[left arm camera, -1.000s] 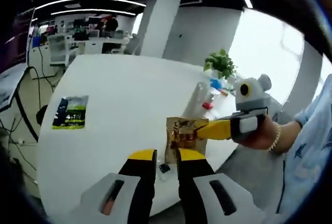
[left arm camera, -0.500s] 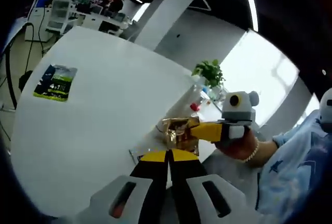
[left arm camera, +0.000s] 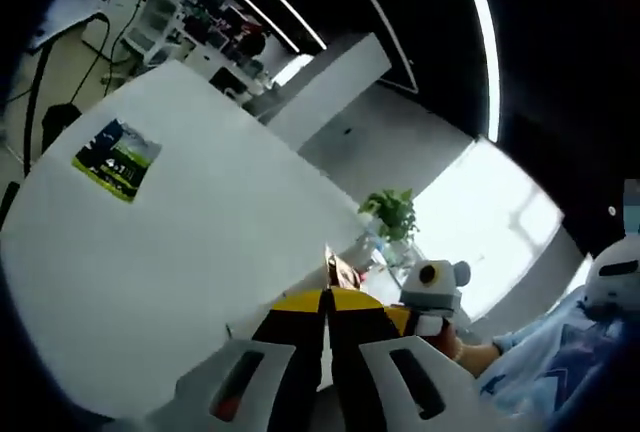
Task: Arrange the skincare products in the storage area until every visible bottle or jar stands upright without overlapping.
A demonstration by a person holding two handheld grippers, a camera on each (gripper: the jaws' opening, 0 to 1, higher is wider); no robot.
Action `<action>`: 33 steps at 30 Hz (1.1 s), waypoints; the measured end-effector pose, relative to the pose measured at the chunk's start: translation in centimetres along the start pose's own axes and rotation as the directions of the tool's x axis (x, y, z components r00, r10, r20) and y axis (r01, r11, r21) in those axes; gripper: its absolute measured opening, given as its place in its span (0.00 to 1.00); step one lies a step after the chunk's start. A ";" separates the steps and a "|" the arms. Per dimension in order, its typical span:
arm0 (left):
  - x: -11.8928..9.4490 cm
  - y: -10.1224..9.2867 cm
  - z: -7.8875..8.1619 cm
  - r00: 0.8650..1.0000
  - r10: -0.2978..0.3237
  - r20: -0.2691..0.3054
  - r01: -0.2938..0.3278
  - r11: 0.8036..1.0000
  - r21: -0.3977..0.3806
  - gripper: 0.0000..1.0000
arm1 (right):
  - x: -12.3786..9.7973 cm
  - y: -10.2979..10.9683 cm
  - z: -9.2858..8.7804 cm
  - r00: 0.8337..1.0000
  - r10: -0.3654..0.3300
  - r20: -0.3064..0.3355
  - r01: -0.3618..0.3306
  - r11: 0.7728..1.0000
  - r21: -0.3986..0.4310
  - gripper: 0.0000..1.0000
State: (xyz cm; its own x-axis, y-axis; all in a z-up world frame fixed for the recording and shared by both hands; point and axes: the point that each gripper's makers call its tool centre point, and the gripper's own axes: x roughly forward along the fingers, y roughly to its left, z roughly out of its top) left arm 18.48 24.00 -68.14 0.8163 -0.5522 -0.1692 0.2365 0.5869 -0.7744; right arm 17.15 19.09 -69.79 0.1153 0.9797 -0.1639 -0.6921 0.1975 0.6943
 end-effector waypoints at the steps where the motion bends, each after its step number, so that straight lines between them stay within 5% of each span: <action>1: 0.0 0.0 0.0 1.000 0.000 -0.001 0.000 1.000 0.000 0.00 | 0.0 0.1 0.0 1.000 0.004 0.002 -0.004 1.000 -0.001 0.04; 7: 0.2 -0.3 -0.1 0.999 -0.032 0.011 0.032 0.999 0.004 0.00 | -0.6 0.2 0.8 1.000 0.005 0.029 -0.004 1.000 -0.014 0.00; 12: 0.3 -0.8 -0.9 0.997 -0.068 -0.033 0.067 0.998 -0.012 0.00 | -0.8 -0.3 1.2 0.998 -0.029 0.049 0.029 1.000 -0.003 0.00; 19: 0.6 -0.6 -1.7 0.997 -0.047 -0.066 0.050 0.997 0.052 0.00 | -0.8 -0.6 1.4 0.997 -0.052 0.062 0.053 0.998 -0.016 0.00; 24: 0.9 0.1 -3.0 0.990 -0.003 -0.141 0.012 0.998 0.063 0.00 | -1.0 -1.0 1.7 0.995 -0.066 0.072 0.067 0.998 -0.010 0.00; 33: 1.0 0.7 -1.4 0.995 0.038 -0.091 -0.036 0.999 0.021 0.00 | -0.6 -1.4 1.2 0.994 -0.100 0.041 0.102 0.994 -0.036 0.00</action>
State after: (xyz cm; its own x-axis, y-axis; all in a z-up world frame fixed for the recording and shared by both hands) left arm 18.73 23.03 -69.68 0.7735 -0.5811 -0.2532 0.2178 0.6188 -0.7547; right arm 18.89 18.23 -69.81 0.2136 0.9555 -0.2036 -0.7017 0.2951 0.6485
